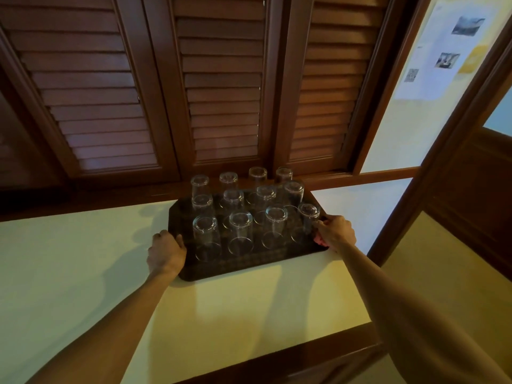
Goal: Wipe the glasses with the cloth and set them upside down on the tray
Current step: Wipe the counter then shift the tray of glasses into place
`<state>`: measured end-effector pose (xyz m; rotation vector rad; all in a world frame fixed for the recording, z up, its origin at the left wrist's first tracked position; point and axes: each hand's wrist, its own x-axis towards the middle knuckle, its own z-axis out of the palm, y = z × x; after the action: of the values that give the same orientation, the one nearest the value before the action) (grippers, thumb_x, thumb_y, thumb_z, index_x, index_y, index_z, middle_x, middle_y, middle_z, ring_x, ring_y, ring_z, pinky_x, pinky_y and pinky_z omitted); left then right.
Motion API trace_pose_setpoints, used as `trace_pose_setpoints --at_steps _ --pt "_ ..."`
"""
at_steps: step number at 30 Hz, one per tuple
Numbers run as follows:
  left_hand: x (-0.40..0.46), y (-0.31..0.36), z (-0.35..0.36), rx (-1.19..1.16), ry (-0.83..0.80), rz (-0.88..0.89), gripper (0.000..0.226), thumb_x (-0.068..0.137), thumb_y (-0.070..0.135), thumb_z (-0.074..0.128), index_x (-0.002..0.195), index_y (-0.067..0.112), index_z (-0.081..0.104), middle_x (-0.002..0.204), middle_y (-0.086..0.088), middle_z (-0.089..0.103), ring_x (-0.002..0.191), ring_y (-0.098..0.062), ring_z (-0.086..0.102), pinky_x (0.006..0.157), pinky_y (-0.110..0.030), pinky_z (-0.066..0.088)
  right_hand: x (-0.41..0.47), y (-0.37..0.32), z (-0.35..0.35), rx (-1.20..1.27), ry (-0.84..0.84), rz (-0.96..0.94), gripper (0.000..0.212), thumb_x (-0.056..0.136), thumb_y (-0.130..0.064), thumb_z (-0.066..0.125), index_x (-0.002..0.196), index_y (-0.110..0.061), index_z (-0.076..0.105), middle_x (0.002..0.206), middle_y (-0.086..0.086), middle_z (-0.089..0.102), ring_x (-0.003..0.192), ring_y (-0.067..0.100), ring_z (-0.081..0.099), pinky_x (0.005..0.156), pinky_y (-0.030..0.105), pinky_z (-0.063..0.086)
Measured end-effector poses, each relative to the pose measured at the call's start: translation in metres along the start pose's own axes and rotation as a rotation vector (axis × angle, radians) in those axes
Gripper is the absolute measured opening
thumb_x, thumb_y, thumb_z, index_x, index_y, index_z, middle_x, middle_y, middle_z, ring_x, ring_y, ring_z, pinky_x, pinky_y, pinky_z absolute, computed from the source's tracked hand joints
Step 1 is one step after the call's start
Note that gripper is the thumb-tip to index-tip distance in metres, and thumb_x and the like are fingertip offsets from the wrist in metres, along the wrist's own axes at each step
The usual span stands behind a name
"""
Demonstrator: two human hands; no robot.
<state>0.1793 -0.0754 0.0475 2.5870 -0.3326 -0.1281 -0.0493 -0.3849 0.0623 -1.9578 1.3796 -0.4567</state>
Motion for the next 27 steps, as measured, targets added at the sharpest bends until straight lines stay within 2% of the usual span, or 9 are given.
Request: trace_pose_setpoints --at_steps 2,6,7,10,12,16,22,27 --pt "-0.002 -0.002 0.002 -0.034 -0.003 0.021 0.039 0.111 0.028 0.045 0.135 -0.002 0.05 0.131 -0.024 0.055 0.116 -0.044 0.061 0.095 -0.051 0.051 0.001 0.001 0.003 0.008 0.001 0.002 0.029 0.102 -0.036 0.058 0.121 -0.016 0.067 0.072 -0.003 0.064 0.067 0.014 0.066 0.071 0.032 0.059" --pt "-0.002 -0.008 -0.001 -0.069 -0.004 0.047 0.039 0.112 0.028 0.043 0.136 -0.001 0.05 0.131 -0.024 0.055 0.117 -0.042 0.061 0.096 -0.048 0.052 -0.007 0.0 0.006 0.03 0.018 -0.002 0.033 0.102 -0.031 0.058 0.13 -0.013 0.063 0.073 -0.006 0.058 0.063 0.01 0.06 0.057 0.022 0.048" --pt "-0.001 -0.011 -0.002 -0.072 -0.006 0.045 0.039 0.112 0.028 0.043 0.136 -0.001 0.05 0.131 -0.023 0.055 0.117 -0.041 0.061 0.096 -0.048 0.052 -0.01 0.0 0.007 0.041 0.019 0.0 0.035 0.102 -0.03 0.059 0.132 -0.012 0.062 0.074 -0.006 0.059 0.063 0.011 0.06 0.057 0.022 0.049" --pt "0.001 -0.023 -0.009 -0.073 -0.001 0.042 0.039 0.112 0.028 0.043 0.137 -0.001 0.05 0.13 -0.023 0.055 0.117 -0.04 0.062 0.096 -0.047 0.052 -0.02 -0.002 0.017 0.047 0.024 0.008 0.041 0.101 -0.031 0.06 0.138 -0.012 0.058 0.08 -0.003 0.061 0.065 0.011 0.061 0.062 0.025 0.054" --pt "0.002 -0.034 -0.015 -0.066 -0.001 0.055 0.038 0.111 0.028 0.044 0.136 -0.001 0.05 0.129 -0.023 0.056 0.118 -0.04 0.062 0.096 -0.046 0.052 -0.029 -0.004 0.023 0.051 0.021 0.015 0.043 0.101 -0.031 0.06 0.14 -0.014 0.057 0.093 0.0 0.063 0.067 0.01 0.061 0.063 0.025 0.054" --pt "0.007 -0.065 -0.029 -0.073 0.006 0.057 0.038 0.111 0.028 0.045 0.135 0.0 0.052 0.129 -0.023 0.058 0.118 -0.04 0.062 0.098 -0.048 0.053 -0.05 -0.01 0.039 0.053 0.026 0.007 0.043 0.098 -0.033 0.063 0.138 -0.018 0.059 0.113 0.008 0.067 0.091 0.024 0.068 0.079 0.042 0.062" --pt "0.008 -0.121 -0.059 -0.085 0.028 0.046 0.037 0.11 0.028 0.046 0.134 0.001 0.052 0.127 -0.022 0.06 0.117 -0.039 0.063 0.098 -0.049 0.054 -0.092 -0.029 0.066 0.08 -0.016 -0.039 0.039 0.098 -0.023 0.06 0.136 -0.017 0.061 0.11 0.006 0.065 0.092 0.021 0.062 0.077 0.036 0.058" --pt "0.01 -0.166 -0.088 -0.061 0.05 0.026 0.037 0.11 0.029 0.047 0.134 0.001 0.053 0.126 -0.022 0.06 0.115 -0.039 0.064 0.097 -0.049 0.055 -0.124 -0.052 0.094 0.069 -0.043 -0.076 0.037 0.097 -0.024 0.061 0.133 -0.016 0.065 0.115 0.008 0.068 0.096 0.022 0.062 0.085 0.041 0.059"
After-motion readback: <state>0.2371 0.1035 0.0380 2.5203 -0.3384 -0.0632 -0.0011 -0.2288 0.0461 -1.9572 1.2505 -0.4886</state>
